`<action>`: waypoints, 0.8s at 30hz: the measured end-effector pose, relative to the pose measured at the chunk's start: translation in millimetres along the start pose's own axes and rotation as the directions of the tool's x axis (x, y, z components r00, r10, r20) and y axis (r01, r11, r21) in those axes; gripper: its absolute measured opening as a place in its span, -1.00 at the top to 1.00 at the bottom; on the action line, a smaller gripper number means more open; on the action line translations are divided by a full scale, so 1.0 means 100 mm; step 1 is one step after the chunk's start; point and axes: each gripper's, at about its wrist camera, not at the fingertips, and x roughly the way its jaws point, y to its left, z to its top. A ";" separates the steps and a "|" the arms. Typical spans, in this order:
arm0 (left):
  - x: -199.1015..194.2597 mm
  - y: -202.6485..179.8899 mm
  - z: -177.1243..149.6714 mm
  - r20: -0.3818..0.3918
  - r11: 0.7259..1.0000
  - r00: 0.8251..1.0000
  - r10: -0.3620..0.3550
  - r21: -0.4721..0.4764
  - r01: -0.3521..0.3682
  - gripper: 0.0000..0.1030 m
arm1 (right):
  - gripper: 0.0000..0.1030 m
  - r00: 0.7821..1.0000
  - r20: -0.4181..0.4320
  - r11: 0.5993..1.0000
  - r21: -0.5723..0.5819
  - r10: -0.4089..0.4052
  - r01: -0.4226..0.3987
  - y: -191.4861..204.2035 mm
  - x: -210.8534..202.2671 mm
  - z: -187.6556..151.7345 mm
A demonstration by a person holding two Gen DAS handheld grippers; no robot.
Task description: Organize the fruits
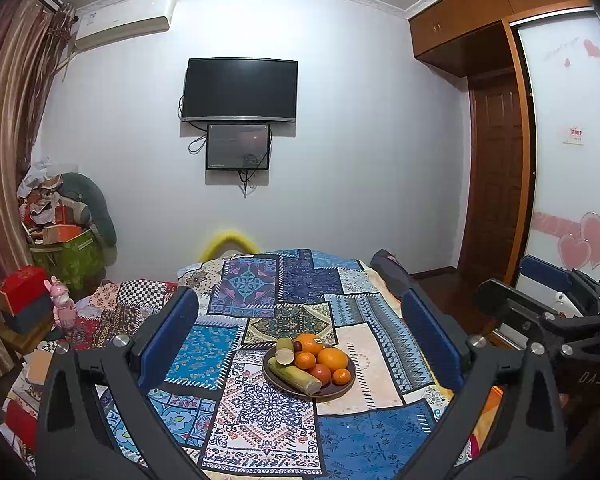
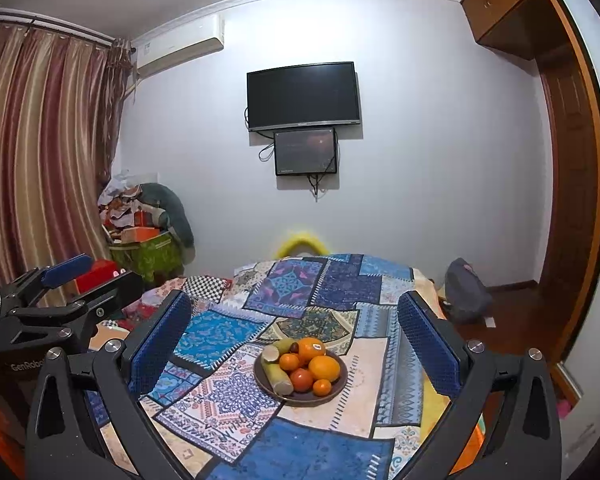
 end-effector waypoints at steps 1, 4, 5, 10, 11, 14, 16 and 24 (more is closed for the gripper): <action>0.00 0.00 0.00 0.000 1.000 1.000 -0.002 -0.001 0.002 -1.00 | -1.00 1.000 0.001 1.000 -0.001 0.000 0.000 0.00 0.00 0.00; 0.00 0.00 0.00 0.001 1.000 1.000 -0.004 0.000 0.004 -1.00 | -1.00 1.000 0.002 1.000 -0.001 -0.001 0.001 0.01 0.00 0.01; 0.00 0.00 0.00 0.002 1.000 1.000 -0.005 0.001 0.005 -1.00 | -1.00 1.000 0.003 1.000 -0.001 -0.001 0.001 0.01 0.00 0.01; -0.01 0.00 0.00 0.004 1.000 1.000 -0.007 0.005 0.007 -1.00 | -1.00 1.000 0.005 1.000 -0.001 0.000 0.000 0.00 0.00 0.03; -0.01 -0.01 -0.01 0.004 1.000 1.000 -0.009 0.006 0.009 -1.00 | -1.00 1.000 0.006 1.000 0.000 0.001 -0.001 0.00 -0.01 0.03; -0.01 -0.03 -0.01 0.006 1.000 1.000 -0.011 0.010 0.011 -1.00 | -1.00 1.000 0.010 1.000 -0.002 0.000 0.000 0.01 -0.02 0.04; -0.01 -0.03 0.00 0.005 1.000 1.000 -0.012 0.011 0.012 -1.00 | -1.00 1.000 0.012 1.000 -0.002 0.000 0.000 0.01 -0.02 0.04; -0.02 -0.03 -0.01 0.005 1.000 1.000 -0.016 0.011 0.016 -1.00 | -1.00 1.000 0.015 1.000 -0.002 -0.004 0.004 0.01 -0.02 0.05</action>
